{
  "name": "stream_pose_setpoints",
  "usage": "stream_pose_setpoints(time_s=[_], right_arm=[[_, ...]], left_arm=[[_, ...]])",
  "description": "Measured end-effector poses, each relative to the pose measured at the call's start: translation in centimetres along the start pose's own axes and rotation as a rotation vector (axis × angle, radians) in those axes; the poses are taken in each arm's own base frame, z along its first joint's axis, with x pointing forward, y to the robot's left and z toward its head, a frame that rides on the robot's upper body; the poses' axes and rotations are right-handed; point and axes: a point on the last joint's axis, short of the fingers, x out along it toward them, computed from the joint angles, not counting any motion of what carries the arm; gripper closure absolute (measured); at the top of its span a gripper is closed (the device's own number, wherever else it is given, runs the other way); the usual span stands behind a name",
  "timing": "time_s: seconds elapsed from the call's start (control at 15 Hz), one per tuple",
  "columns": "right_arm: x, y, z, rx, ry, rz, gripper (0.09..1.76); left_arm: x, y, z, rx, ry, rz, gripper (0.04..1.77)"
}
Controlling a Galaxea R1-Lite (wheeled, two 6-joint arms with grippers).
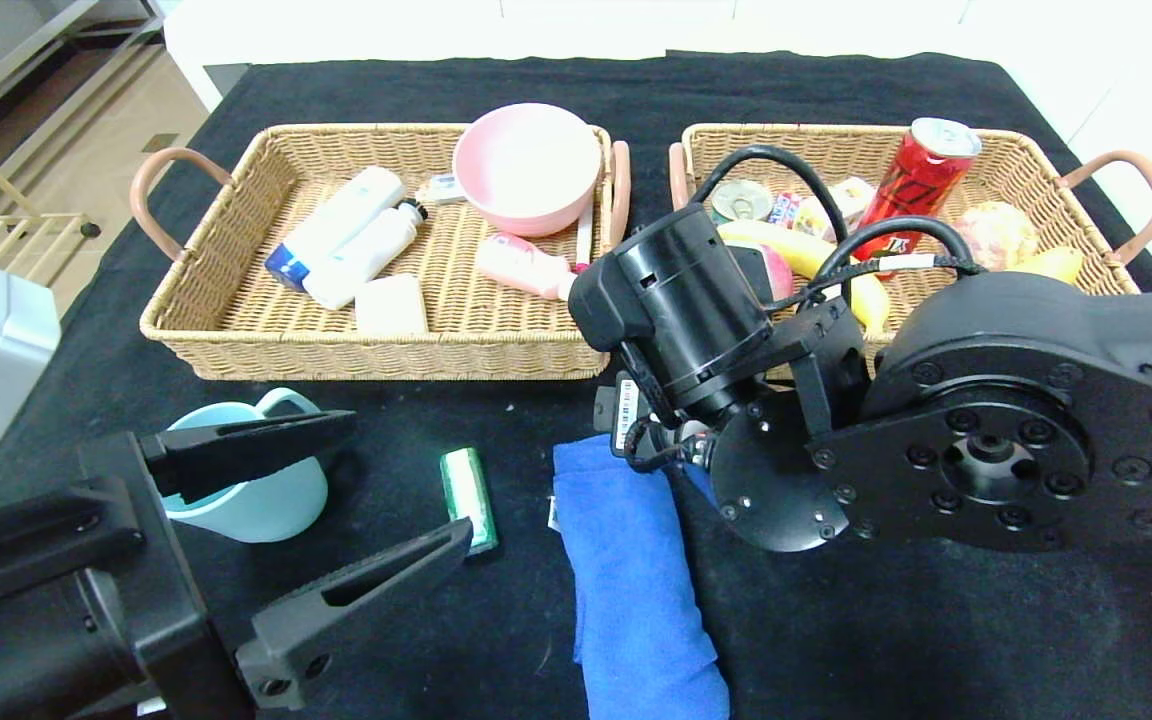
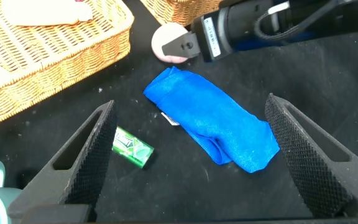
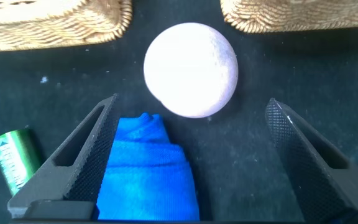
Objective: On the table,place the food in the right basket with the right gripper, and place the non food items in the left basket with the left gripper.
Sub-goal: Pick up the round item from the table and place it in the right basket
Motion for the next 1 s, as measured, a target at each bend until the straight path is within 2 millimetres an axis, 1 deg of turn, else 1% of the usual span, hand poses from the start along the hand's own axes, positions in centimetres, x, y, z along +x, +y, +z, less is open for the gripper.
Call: stream_pose_setpoints(time_s=[0.33, 0.67, 1.0], right_arm=[[1.2, 0.5, 0.2, 0.034, -0.031, 0.009, 0.15], [2.5, 0.3, 0.1, 0.033, -0.028, -0.016, 0.14], [3.3, 0.7, 0.0, 0.031, -0.031, -0.020, 0.14]], left_arm=[[0.0, 0.0, 0.0, 0.000, -0.002, 0.000, 0.09], [-0.1, 0.0, 0.1, 0.001, -0.008, 0.001, 0.09], [-0.1, 0.0, 0.1, 0.002, -0.008, 0.000, 0.09]])
